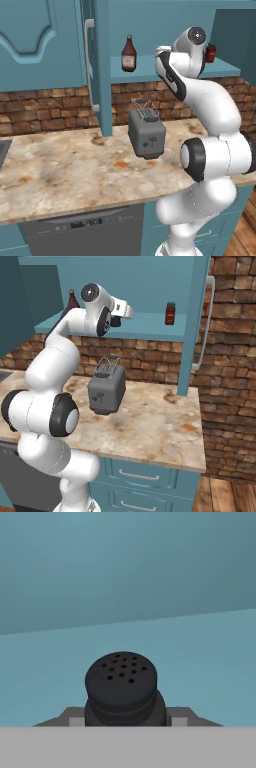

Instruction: Collect the paprika, ketchup, and shaker from the cabinet and place them next to the stove.

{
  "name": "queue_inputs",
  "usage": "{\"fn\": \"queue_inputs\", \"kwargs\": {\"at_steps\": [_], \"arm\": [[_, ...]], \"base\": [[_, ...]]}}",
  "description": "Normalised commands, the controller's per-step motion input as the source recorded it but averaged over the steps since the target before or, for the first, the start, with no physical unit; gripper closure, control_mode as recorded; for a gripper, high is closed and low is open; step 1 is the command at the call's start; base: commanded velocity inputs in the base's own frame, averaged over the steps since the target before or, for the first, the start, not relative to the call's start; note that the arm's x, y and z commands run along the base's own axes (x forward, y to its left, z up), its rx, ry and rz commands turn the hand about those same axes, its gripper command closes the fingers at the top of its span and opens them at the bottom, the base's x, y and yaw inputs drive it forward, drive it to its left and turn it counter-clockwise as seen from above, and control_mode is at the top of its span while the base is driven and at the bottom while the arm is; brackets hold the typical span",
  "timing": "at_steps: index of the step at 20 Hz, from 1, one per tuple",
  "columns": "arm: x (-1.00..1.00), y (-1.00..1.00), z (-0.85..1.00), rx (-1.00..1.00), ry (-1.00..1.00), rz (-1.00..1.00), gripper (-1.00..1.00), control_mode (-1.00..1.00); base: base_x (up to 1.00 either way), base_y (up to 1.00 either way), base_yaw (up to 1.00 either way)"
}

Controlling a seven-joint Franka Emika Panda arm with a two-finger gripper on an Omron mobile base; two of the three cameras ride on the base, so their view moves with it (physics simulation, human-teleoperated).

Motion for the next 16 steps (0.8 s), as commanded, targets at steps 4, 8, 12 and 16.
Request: {"fn": "queue_inputs", "kwargs": {"at_steps": [4,8,12,16], "arm": [[-0.48,-0.06,0.00,0.00,-0.06,0.00,1.00,-1.00],[-0.58,-0.11,-0.01,0.00,-0.04,0.00,1.00,-1.00],[-0.73,-0.10,-0.11,0.00,-0.04,0.00,1.00,-1.00],[-0.89,-0.01,-0.08,0.00,-0.05,0.00,1.00,-1.00]], "base": [[0.00,0.00,0.00],[0.00,0.00,0.00],[0.00,0.00,0.00],[0.00,0.00,0.00]]}}
